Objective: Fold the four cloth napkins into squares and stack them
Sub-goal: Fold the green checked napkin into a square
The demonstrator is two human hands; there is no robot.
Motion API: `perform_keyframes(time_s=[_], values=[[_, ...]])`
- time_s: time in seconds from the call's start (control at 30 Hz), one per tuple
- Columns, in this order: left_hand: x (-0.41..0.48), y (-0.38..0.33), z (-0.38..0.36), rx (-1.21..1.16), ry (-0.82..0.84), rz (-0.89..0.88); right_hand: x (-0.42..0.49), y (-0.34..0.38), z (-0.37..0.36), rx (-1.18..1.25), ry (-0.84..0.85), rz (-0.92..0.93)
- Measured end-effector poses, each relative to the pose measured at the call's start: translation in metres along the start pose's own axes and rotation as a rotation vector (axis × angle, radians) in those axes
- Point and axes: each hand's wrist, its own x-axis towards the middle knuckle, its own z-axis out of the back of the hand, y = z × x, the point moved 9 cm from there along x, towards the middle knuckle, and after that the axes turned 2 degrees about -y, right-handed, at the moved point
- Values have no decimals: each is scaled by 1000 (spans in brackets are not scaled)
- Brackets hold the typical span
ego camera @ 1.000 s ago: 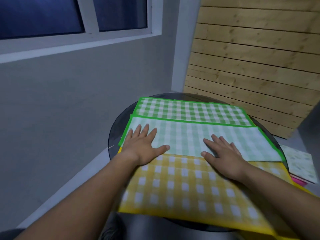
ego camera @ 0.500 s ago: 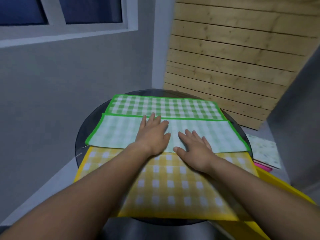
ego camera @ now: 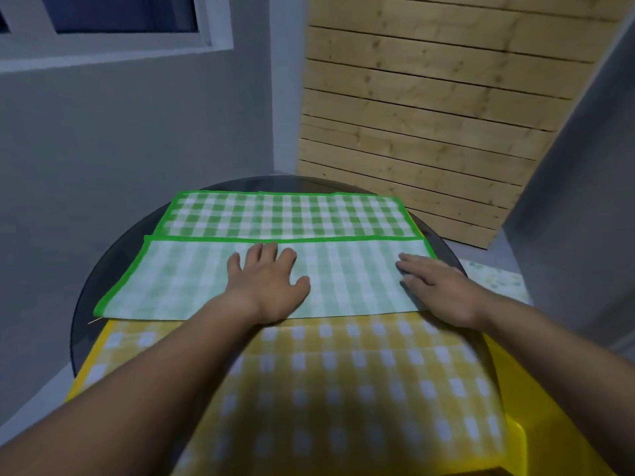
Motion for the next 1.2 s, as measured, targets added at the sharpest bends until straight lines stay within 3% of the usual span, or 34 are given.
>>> perform_keyframes(time_s=[0.2, 0.3, 0.67, 0.9, 1.2], values=[[17, -2, 19, -45, -214, 26, 65, 6, 35, 327, -337, -74], [15, 1, 15, -97, -305, 19, 112, 7, 40, 385, -406, -83], [20, 8, 11, -96, -401, 16, 241, 49, 23, 343, -230, -20], [19, 10, 12, -118, -424, 13, 253, 43, 26, 477, -202, -68], [16, 10, 13, -110, -382, 24, 211, 73, 63, 248, -260, 106]])
